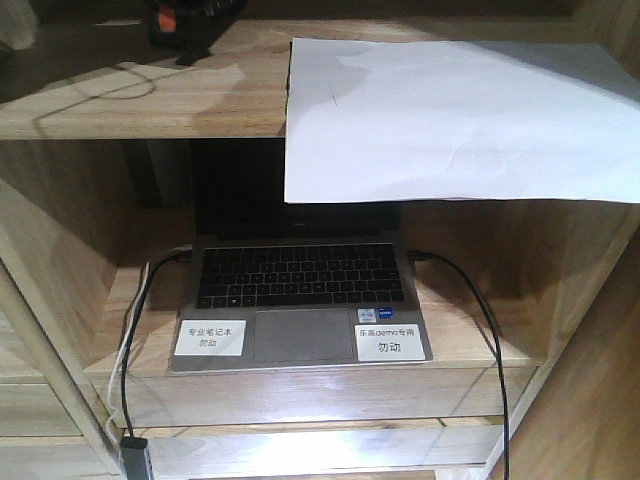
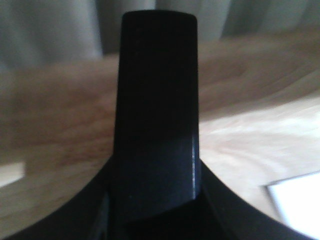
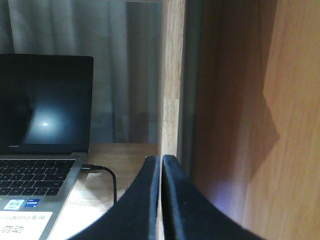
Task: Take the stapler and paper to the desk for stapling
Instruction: 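Reach the left gripper to the black stapler on the shelf and grasp it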
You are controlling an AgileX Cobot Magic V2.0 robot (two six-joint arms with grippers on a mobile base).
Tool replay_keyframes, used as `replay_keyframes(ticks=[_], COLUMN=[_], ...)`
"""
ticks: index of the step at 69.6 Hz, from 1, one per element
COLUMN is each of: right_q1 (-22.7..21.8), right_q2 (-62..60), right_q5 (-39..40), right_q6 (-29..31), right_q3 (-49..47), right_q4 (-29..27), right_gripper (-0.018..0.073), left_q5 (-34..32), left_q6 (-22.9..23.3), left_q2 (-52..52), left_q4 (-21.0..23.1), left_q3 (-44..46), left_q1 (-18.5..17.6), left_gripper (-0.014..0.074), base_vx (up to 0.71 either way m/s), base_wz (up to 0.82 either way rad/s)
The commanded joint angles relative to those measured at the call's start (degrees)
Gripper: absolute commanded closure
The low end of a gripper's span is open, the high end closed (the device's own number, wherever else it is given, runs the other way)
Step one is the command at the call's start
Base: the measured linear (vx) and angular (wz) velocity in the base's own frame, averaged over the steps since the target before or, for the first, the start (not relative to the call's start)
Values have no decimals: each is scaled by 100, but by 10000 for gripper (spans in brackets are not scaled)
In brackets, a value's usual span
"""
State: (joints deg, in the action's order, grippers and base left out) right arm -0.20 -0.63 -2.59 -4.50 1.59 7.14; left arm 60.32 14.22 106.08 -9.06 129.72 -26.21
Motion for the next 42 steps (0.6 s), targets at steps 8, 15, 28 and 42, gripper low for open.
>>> replay_keyframes(ticks=[8, 15, 28, 42], right_q1=[-28, -28, -28, -28], right_q2=[-87, -87, -87, -87], right_q5=[412, 412, 412, 412], right_q6=[-11, -11, -11, -11], right_q3=[21, 21, 21, 21], right_q4=[10, 10, 10, 10], right_gripper=[568, 568, 568, 568], left_q5=[-629, -506, -184, -197], left_q6=[-182, -485, -1198, -1492], left_q2=[-644, -743, -1040, -1764], left_q4=[-221, 5, 651, 804], left_q3=[170, 170, 102, -827], left_q1=[-20, -20, -44, -69], left_gripper=[605, 605, 605, 605], base_vx=[0, 0, 0, 0], base_wz=[0, 0, 0, 0])
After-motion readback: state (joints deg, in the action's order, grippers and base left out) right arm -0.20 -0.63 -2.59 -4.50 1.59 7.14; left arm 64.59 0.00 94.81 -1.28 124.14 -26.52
